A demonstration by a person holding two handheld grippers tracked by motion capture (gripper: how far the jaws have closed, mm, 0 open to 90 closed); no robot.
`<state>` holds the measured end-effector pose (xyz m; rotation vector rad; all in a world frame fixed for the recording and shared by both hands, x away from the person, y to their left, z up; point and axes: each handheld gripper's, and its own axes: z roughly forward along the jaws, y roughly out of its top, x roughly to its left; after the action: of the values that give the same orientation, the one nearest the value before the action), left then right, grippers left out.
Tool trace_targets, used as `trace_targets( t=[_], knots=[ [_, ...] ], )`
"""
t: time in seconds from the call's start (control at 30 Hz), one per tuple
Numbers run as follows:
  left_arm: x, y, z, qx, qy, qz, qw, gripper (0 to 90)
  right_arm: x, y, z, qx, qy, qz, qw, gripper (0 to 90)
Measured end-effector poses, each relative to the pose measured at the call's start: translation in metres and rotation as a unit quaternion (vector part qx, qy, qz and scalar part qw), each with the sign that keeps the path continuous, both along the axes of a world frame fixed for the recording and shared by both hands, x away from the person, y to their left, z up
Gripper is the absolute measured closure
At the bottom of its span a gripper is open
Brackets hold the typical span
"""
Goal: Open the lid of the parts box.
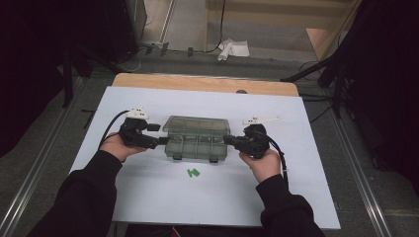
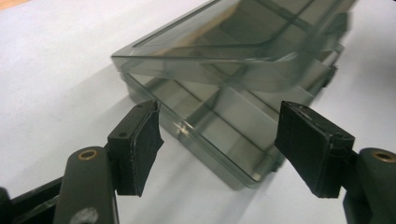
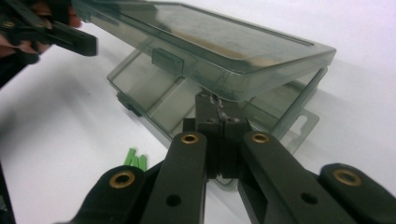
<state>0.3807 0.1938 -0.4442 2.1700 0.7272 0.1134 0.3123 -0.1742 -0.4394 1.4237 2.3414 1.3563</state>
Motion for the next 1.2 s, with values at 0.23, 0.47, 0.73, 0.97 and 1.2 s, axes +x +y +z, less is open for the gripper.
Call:
trace_targets(
  t=[0.23,0.47,0.73,0.97,1.2],
  knots=[
    [0.009,-0.003,0.003,-0.001,-0.019,0.015,0.9997,31.5,0.005,-0.001,0.004,0.005,-0.005,-0.002,1.0000,90.0],
    [0.012,-0.005,-0.001,-0.012,-0.030,0.011,0.9994,35.2,0.006,0.001,0.003,0.001,-0.013,-0.003,0.9999,90.0],
    [0.016,-0.006,-0.003,-0.017,-0.042,0.020,0.9988,44.4,0.006,0.003,0.004,0.001,-0.022,-0.007,0.9997,89.8],
    [0.018,-0.005,-0.001,-0.034,-0.050,0.030,0.9977,49.8,0.008,0.004,0.006,0.003,-0.028,-0.010,0.9995,88.6],
    [0.016,-0.008,0.003,-0.037,-0.048,0.027,0.9978,53.8,0.007,0.002,0.006,0.008,-0.028,-0.007,0.9995,86.0]
  ],
)
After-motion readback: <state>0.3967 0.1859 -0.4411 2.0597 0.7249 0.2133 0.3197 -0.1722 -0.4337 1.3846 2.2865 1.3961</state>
